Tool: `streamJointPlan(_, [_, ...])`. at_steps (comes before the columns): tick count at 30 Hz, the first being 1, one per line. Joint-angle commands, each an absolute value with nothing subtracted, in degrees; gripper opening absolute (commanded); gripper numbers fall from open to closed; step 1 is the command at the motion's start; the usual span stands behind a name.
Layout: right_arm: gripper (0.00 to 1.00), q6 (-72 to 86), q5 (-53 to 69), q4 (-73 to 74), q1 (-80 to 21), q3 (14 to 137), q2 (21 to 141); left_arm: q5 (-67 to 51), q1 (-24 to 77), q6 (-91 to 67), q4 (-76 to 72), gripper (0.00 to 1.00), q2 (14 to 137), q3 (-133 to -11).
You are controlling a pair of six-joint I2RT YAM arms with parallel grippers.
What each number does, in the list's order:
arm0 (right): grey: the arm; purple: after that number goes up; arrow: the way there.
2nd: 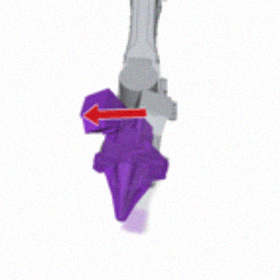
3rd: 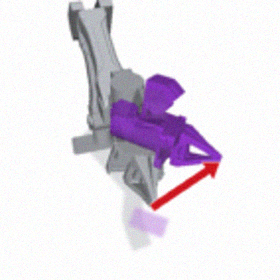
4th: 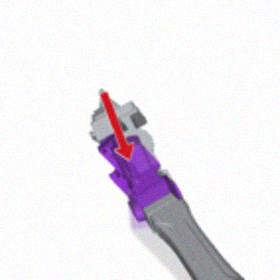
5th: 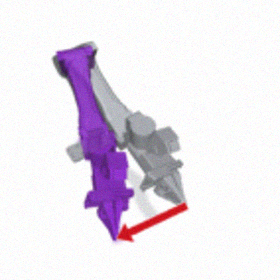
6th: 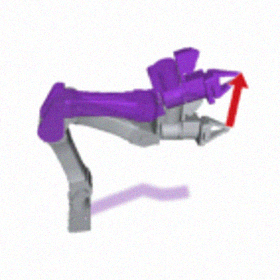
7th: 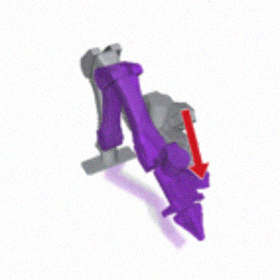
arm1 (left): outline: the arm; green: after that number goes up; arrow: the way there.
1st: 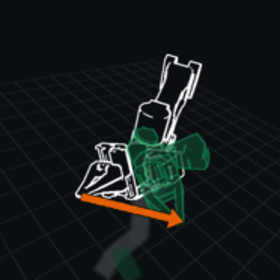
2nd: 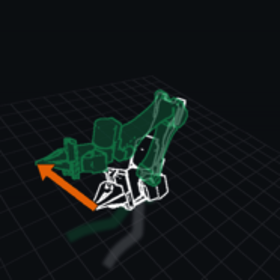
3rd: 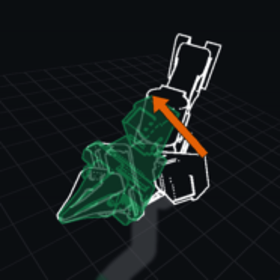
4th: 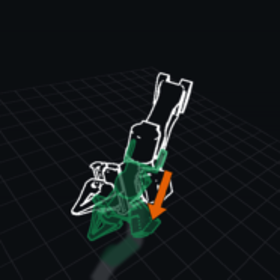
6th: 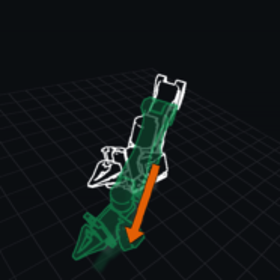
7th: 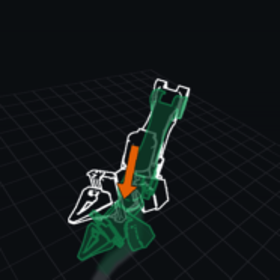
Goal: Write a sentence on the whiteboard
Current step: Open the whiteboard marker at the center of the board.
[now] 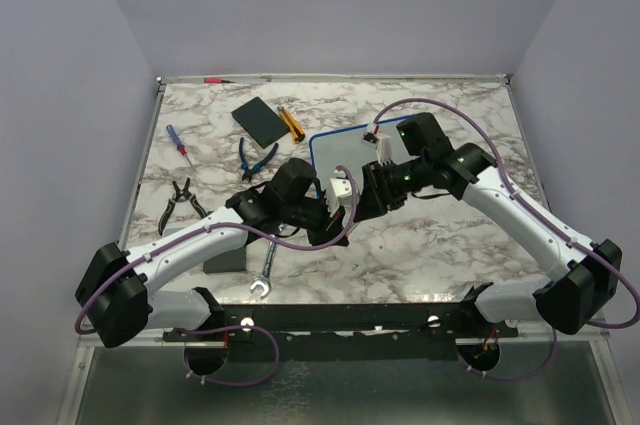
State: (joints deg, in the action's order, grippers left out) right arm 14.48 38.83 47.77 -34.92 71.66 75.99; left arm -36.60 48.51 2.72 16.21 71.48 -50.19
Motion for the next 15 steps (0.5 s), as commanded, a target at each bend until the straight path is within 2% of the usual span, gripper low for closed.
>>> streamJointPlan(1, [0.42,13.4,41.7,48.4,-34.8,71.4,76.1,-35.9,48.9,3.8,17.0,0.00,71.8,-51.8])
streamJointPlan(9, [0.35,11.2,41.3,50.8,-34.9,72.2,77.0,-36.1,49.0,4.2,17.5,0.00,72.1,-51.8])
streamJointPlan(15, [0.33,10.5,41.3,51.3,-34.8,71.8,77.4,-37.0,49.1,4.6,17.9,0.00,72.0,-51.8])
